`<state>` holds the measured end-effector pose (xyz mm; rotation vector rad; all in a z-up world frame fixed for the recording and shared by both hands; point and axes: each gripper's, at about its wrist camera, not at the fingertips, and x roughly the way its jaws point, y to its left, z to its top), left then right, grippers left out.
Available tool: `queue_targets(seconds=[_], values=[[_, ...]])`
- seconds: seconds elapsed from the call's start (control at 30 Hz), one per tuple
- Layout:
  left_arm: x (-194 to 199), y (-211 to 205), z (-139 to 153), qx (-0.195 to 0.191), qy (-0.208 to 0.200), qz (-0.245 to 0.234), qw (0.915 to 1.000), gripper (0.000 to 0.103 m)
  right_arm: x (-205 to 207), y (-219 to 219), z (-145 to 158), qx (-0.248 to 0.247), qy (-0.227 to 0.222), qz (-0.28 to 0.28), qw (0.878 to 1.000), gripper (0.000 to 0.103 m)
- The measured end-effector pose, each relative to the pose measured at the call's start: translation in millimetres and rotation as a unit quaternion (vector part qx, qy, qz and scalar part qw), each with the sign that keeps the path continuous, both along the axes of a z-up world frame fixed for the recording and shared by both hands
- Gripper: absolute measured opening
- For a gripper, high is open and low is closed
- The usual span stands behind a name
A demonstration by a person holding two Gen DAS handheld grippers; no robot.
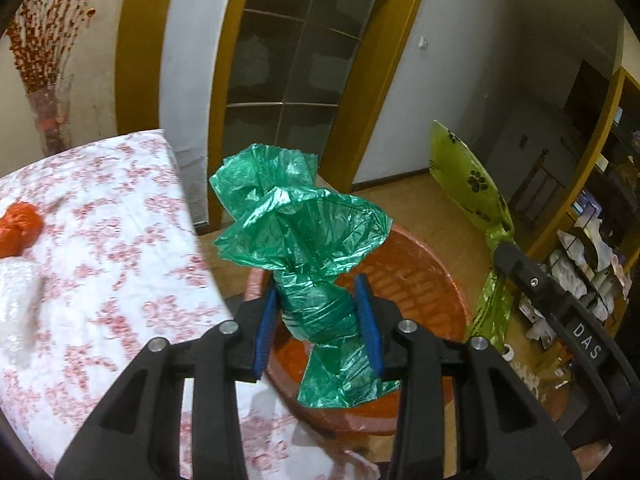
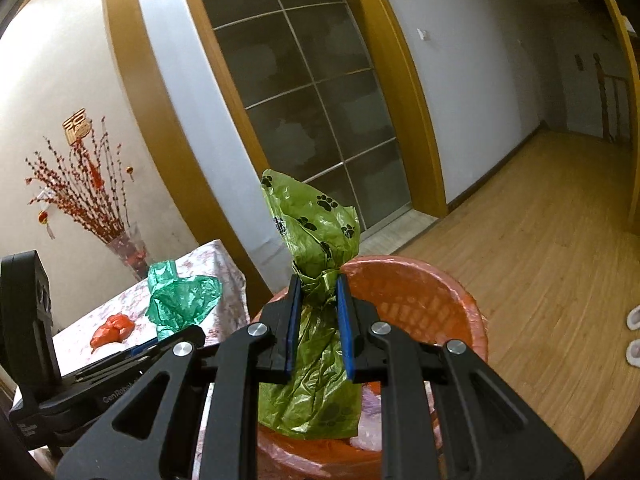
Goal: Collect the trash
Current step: 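Carry the yellow-green bag and green bag over the orange basket, then open both tools to drop the bags into the basket, then grasp the bubble wrap with the right tool while the left tool grasps the red-orange bag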
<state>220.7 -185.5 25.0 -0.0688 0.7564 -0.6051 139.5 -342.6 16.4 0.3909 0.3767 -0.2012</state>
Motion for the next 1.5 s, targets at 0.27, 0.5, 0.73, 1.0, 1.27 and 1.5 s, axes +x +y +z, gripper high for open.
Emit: queue_targets(seconds=[0.27,0.5,0.73,1.0,1.27,1.5], values=[[2,-23,-10,0.003,0.011,-0.017,0.9998,0.038,4,-14,-9,0.019,0.005,-0.002,1.000,0.018],[10,-34,-17,0.005,0.015,-0.025,0.9996,0.038,6,-26,-12,0.027,0.004,-0.003,1.000,0.018],[17,-36,-27,0.011,0.027,-0.027,0.9992,0.050,11,-35,-19,0.041,0.010,-0.001,0.999,0.031],[20,-24,-37,0.022,0.033,-0.009,0.9992,0.058,11,-36,-21,0.048,0.015,-0.005,0.999,0.036],[22,30,-36,0.027,0.028,0.048,0.9981,0.058,9,-29,-13,0.036,0.013,-0.005,0.999,0.043],[17,103,-29,0.033,0.011,0.117,0.9926,0.062,23,10,-7,0.012,0.027,0.047,0.998,0.044]])
